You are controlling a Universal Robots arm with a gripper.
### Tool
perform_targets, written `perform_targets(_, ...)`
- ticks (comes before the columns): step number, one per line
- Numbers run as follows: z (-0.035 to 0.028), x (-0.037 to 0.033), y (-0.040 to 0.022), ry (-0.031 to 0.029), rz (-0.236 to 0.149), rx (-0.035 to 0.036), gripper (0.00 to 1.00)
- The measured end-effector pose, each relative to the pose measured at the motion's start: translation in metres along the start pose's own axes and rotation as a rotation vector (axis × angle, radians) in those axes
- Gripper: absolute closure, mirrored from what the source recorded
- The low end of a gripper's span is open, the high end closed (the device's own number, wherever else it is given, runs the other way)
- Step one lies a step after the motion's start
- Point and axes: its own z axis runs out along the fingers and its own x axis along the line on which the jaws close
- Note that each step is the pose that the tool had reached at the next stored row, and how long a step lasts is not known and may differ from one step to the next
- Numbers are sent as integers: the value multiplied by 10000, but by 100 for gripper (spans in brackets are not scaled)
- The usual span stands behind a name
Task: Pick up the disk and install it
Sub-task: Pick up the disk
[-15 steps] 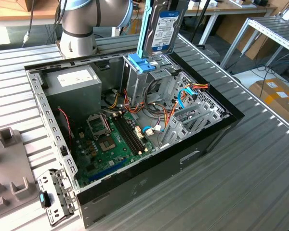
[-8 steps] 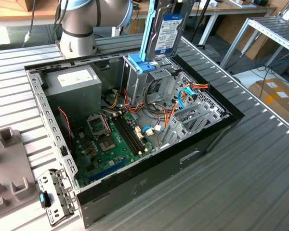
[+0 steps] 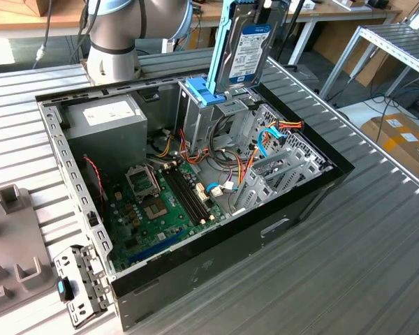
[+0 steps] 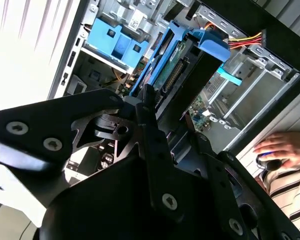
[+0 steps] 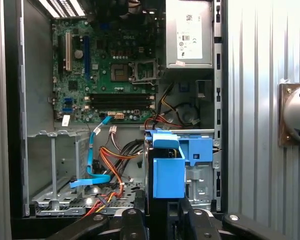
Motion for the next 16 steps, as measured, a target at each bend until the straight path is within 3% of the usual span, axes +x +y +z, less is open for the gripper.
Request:
perform_targets(3, -2, 90, -1, 1, 0, 0, 65)
perform_targets(16, -6, 323, -5, 0, 0, 0, 65)
